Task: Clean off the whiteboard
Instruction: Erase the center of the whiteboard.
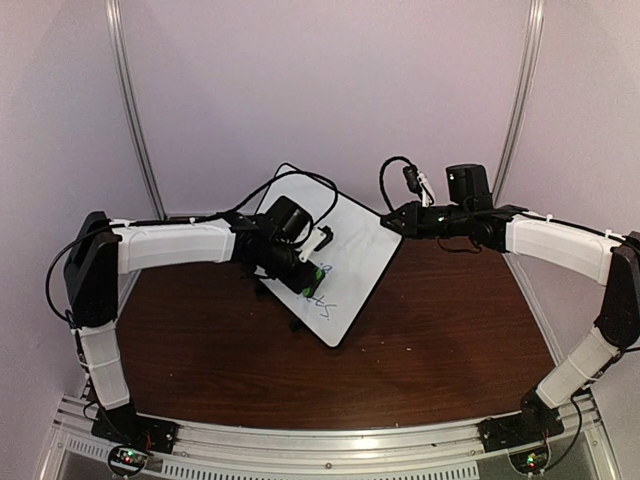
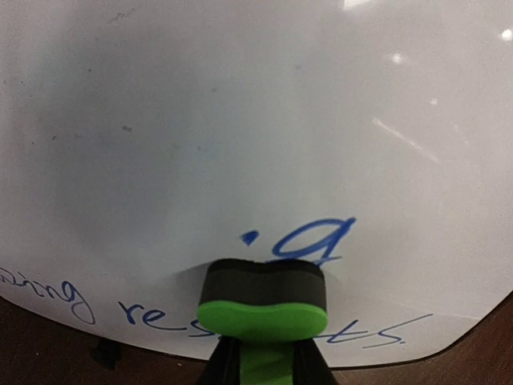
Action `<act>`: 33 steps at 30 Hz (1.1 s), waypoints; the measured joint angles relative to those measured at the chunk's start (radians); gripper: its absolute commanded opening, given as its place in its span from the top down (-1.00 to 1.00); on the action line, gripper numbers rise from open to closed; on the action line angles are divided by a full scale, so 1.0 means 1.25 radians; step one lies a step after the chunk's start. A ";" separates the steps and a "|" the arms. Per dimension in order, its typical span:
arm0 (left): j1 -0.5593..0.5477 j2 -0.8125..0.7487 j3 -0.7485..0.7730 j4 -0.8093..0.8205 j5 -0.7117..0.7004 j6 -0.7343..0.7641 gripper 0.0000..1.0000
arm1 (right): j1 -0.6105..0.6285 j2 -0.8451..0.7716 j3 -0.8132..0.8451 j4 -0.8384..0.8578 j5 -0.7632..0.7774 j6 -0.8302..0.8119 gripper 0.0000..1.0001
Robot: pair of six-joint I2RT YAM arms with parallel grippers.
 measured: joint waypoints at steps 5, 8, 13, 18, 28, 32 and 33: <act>0.010 0.022 0.056 -0.054 -0.004 0.005 0.88 | 0.000 0.000 0.000 0.002 0.002 0.000 1.00; 0.017 0.023 0.066 -0.051 0.001 0.009 0.88 | 0.000 0.000 0.000 0.002 0.002 0.000 1.00; 0.022 0.023 0.066 -0.049 0.030 0.014 0.88 | 0.000 0.000 0.000 0.002 0.002 0.000 1.00; 0.027 0.024 0.077 -0.049 0.049 0.021 0.88 | 0.000 0.001 0.000 0.002 0.002 0.000 1.00; 0.027 0.026 0.124 0.059 0.047 0.033 0.88 | 0.001 0.001 0.001 0.002 0.000 -0.001 1.00; 0.024 0.012 0.079 0.108 0.043 0.033 0.88 | 0.001 0.001 0.002 0.000 0.001 -0.001 1.00; 0.022 0.005 0.062 0.122 0.041 0.033 0.88 | 0.001 0.001 0.002 0.000 0.001 -0.001 1.00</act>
